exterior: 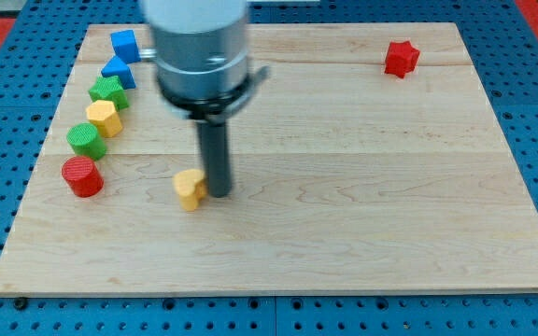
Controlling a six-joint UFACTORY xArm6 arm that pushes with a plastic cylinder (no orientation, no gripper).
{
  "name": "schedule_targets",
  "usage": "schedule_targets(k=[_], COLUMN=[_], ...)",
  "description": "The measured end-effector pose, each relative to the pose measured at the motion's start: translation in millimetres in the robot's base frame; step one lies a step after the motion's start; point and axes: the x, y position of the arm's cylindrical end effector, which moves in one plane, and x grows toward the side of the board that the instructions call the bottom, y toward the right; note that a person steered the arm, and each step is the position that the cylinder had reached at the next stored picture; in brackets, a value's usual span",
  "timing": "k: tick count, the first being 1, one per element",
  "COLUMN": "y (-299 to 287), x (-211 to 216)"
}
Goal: Move your hand to the right of the yellow heart
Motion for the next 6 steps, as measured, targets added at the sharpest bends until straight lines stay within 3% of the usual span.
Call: schedule_targets(k=[2,3,4,5,6], y=[-2,-8,-16,32,-3], x=[-27,17,21,1,-5])
